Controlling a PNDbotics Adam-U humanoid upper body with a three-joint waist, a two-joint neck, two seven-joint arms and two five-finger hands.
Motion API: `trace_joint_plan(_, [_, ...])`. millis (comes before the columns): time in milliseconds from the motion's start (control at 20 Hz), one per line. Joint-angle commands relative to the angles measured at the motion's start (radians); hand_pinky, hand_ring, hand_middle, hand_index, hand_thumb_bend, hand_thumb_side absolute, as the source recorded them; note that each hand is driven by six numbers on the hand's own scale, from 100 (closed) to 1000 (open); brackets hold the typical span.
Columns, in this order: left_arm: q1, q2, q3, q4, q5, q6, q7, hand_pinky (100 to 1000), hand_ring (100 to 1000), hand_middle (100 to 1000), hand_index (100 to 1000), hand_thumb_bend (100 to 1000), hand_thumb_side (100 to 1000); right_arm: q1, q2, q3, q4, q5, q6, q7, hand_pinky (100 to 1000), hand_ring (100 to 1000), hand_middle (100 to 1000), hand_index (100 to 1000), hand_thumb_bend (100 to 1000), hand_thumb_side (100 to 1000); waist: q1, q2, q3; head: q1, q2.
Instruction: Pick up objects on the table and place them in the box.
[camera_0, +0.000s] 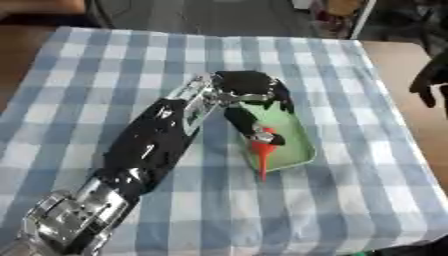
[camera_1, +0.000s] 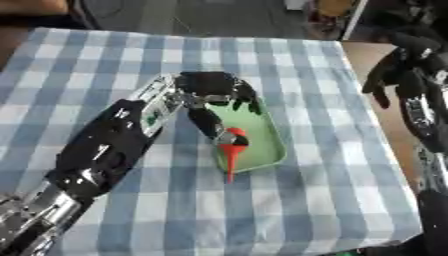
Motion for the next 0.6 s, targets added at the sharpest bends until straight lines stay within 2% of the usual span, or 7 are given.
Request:
trace_joint_plan(50, [-0.017, 0.003, 0.003, -0.023, -0.006, -0.020, -0.004, 377, 493, 715, 809, 913, 815, -0.020, -0.010, -0.002, -0.020, -0.003, -0.056, 0.057, 100, 434, 505, 896, 100, 636, -0.001, -0.010, -0.002, 0.004, 0.000])
trace_joint_plan(600, [-0.016, 0.008, 0.002, -0.024, -0.014, -0.018, 0.007, 384, 496, 712, 791, 908, 828, -0.018, -0.011, -0.003, -0.020, 0.000, -0.056, 0.055, 100, 434, 506, 896, 100, 635, -0.001, -0.011, 0.000, 0.001, 0.000])
